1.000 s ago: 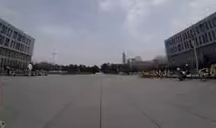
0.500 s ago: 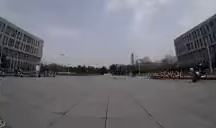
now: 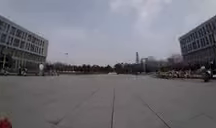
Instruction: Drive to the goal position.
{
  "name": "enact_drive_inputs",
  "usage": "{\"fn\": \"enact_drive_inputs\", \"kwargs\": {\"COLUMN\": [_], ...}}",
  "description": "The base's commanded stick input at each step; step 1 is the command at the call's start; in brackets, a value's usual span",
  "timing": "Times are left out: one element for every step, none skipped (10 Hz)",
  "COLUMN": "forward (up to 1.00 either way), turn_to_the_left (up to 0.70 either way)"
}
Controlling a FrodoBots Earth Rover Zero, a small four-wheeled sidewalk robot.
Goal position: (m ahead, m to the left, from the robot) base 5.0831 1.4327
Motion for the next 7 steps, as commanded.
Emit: {"fn": "enact_drive_inputs", "kwargs": {"forward": [0.85, 0.85, 0.85, 0.85, 0.85, 0.85, 0.85], "turn_to_the_left": [0.0, 0.0, 0.0, 0.0, 0.0, 0.0, 0.0]}}
